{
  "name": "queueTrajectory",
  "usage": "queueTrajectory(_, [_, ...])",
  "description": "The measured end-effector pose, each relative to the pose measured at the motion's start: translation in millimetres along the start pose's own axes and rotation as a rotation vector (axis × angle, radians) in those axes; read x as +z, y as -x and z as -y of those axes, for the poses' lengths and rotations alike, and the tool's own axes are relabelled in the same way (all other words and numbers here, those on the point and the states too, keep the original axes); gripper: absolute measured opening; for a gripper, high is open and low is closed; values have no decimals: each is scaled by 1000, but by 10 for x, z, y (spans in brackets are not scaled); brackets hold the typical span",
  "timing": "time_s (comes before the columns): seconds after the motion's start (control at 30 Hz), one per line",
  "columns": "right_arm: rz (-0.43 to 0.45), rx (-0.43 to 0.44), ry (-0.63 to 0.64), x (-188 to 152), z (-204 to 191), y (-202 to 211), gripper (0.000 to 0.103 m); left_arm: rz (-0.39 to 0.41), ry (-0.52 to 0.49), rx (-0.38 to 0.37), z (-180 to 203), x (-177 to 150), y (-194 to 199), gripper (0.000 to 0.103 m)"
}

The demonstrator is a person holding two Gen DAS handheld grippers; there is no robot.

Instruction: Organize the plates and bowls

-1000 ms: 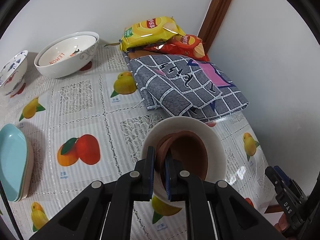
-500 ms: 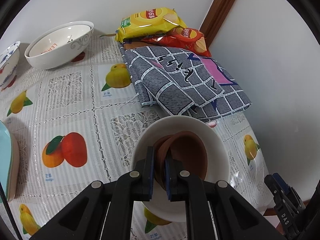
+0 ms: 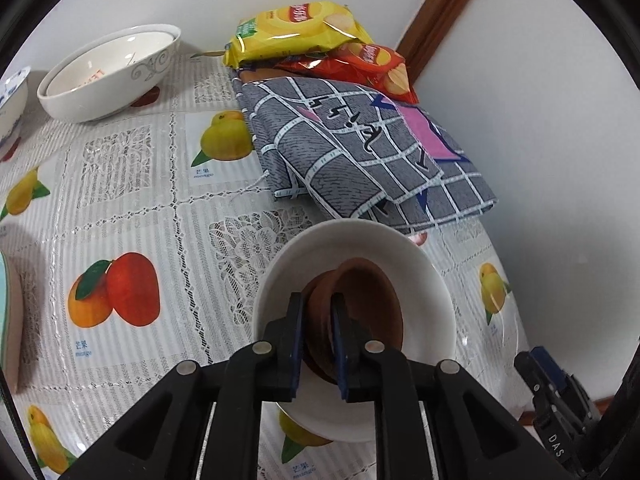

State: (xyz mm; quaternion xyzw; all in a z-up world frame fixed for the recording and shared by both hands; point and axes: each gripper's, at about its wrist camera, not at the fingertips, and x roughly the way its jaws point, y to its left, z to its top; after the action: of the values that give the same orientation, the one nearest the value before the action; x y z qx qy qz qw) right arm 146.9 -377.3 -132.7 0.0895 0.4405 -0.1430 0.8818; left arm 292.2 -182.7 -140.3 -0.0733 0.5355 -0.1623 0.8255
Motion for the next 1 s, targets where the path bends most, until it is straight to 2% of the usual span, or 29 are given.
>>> queueTrajectory(0.13, [-1,2,15,-1,-65,21,43,-7,-37,29,43,-31,33,18])
queueTrajectory(0.3, [15,7,19,14,-124,129,43,11,-49,28,69,-69,175,19])
queueTrajectory(0.47, [56,-17,19,41,-186,333,51,43,-62,25,87,-121,404,24])
queueTrajectory(0.53, [67,-21,19,40,-221,420,55,57,-72,24,85,-160,515,27])
queueTrajectory(0.73, [84,-14,26,-8,-363,720,57,120,-134,47,74,-303,915,27])
queueTrajectory(0.9, [108,-2,-32,-114,-496,1048,62,171,-173,82,-32,-462,1322,33])
queueTrajectory(1.0, [120,20,-64,-202,-628,1248,65,206,-190,109,-148,-579,1549,40])
